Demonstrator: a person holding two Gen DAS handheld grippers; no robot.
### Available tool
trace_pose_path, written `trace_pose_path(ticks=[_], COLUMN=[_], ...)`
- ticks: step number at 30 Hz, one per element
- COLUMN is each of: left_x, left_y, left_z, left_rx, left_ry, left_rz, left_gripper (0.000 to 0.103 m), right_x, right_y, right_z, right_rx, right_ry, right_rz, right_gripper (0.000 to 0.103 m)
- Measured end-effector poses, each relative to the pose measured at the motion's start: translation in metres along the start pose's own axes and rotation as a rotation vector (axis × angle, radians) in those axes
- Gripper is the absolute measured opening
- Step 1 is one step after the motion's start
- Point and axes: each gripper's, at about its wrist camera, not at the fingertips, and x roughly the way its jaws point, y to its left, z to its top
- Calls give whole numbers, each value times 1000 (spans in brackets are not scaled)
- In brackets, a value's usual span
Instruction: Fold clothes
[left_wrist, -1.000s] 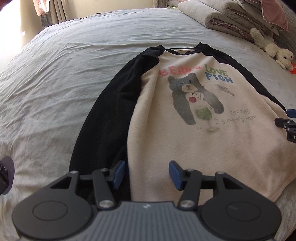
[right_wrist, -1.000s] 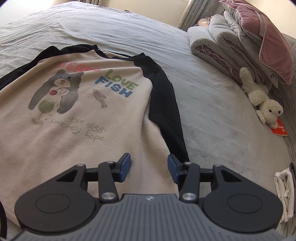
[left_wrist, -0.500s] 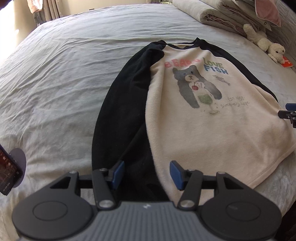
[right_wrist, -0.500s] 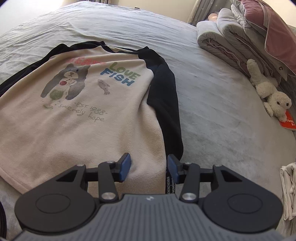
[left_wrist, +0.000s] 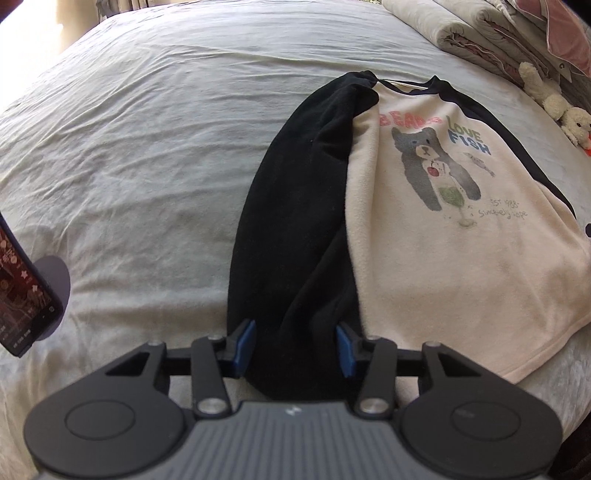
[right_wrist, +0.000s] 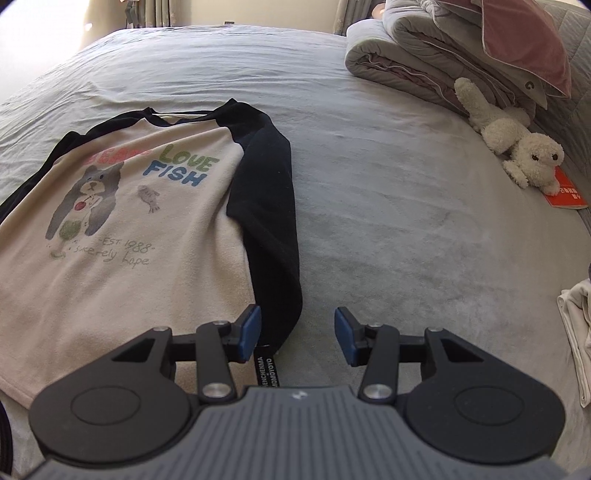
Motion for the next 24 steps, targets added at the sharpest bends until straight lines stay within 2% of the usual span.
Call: trace_pose_path(ticks=[5,8,13,16,24], left_x=[4,7,9,9,1], left_y=[-1,-3,-4,-4,5], left_z=[-3,-4,-6,-6,2], left_rx=[12,21,36,43,42], left_ry=[6,7,-1,-9,-41], left_rz=[16,28,55,73,143], left_gripper=[40,33,16,9,7], right_x=[9,16,33,38,31], right_y=[-14,-17,-13,-11,-13], right_z=[0,-2,-7,-8,2], right_rx=[84,125,159,173,131], right_ry=[15,27,48,31,-12], right_rz=[21,44,56,62,0], right_gripper=[42,37,18,8,5])
